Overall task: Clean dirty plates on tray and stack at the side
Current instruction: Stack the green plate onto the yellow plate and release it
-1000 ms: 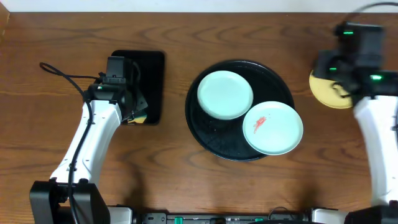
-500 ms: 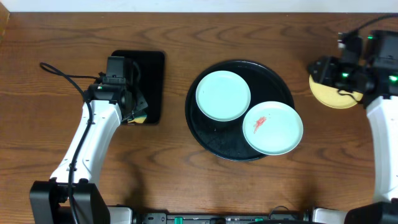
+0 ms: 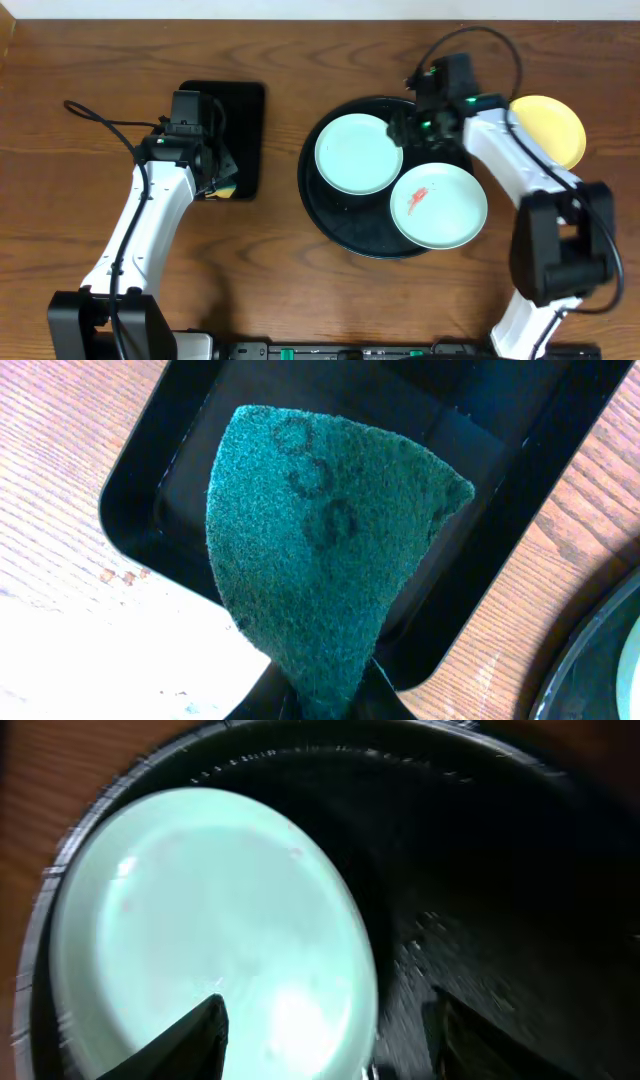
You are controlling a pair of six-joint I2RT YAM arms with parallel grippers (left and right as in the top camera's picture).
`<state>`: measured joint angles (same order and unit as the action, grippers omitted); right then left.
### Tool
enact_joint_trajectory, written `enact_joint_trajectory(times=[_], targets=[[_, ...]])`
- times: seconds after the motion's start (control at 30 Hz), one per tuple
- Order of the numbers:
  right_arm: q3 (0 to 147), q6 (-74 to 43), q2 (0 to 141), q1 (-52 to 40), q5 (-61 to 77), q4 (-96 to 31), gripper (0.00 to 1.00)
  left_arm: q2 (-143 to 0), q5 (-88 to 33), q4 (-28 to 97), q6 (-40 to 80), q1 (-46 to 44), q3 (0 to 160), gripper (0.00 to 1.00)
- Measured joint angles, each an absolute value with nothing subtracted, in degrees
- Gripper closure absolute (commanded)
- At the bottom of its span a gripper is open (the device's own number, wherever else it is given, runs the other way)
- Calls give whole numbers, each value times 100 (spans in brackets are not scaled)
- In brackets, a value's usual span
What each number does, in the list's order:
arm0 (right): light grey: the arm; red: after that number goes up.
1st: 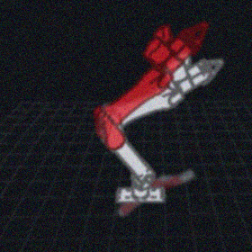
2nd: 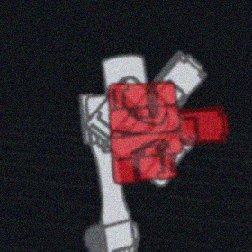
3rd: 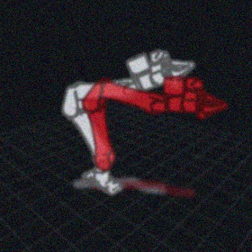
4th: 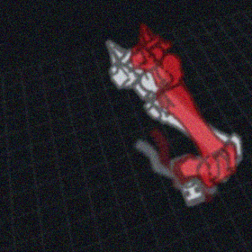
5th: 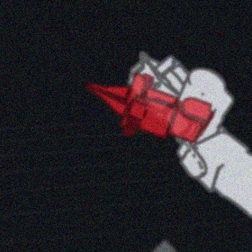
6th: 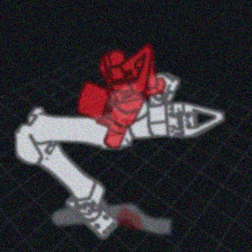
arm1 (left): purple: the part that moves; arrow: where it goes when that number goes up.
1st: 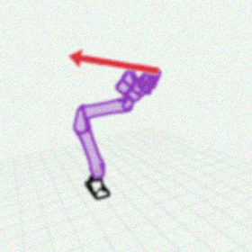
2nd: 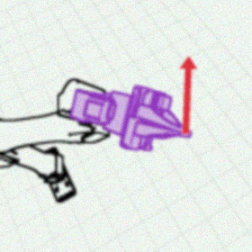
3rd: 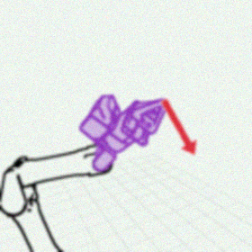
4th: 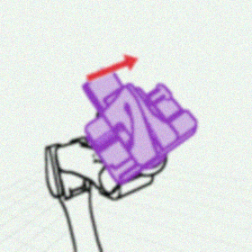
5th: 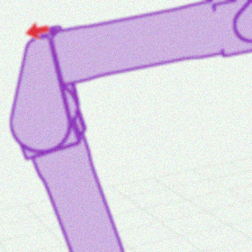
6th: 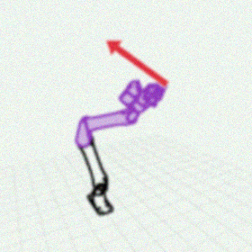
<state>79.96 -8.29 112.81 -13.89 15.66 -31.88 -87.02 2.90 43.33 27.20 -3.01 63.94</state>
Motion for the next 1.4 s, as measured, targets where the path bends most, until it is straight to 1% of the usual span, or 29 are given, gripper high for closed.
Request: enact_joint_trajectory(times=[0.2, 0.3, 0.33, 0.37, 0.4, 0.43, 0.77, 0.83, 0.97, 1.07, 1.2, 1.4], targets=[[7992, -854, 11778, -1693, 1004, -2956, 42, -8700, 207, 4331, 2722, -301, 6394, 92], [7994, -856, 11924, -1767, 729, -2980, 48, -8700, 183, 4318, 2722, -301, 6394, 92], [7999, -856, 11924, -1789, 659, -2993, 55, -8700, 176, 4309, 2722, -301, 6394, 92], [7999, -838, 11926, -1806, 593, -3004, 68, -8700, 172, 4303, 2722, -301, 6394, 92], [7999, -869, 11928, -1824, 526, -3033, 90, -8700, 167, 4296, 2722, -301, 6394, 92], [7999, -849, 11935, -1828, 489, -3039, 99, -8700, 163, 4289, 2722, -301, 6394, 92], [8066, -1234, 11808, -1824, 414, -3328, 99, -8700, 163, 4261, 2722, -301, 6394, 92], [8062, -1367, 11625, -1811, 429, -3382, 99, -8700, 163, 4261, 2722, -301, 6394, 92], [8060, -1557, 10735, -1623, 405, -3404, 99, -8700, 163, 4268, 2722, -301, 6394, 92], [8077, -1632, 9804, -1155, 375, -3500, 99, -8700, 161, 4268, 2722, -301, 6394, 92], [8189, -1634, 8962, -220, 235, -3994, 99, -8700, 163, 4272, 2722, -301, 6394, 92], [8145, -1636, 8947, 1188, 78, -4587, 99, -8702, 163, 4289, 2722, -301, 6394, 92]])
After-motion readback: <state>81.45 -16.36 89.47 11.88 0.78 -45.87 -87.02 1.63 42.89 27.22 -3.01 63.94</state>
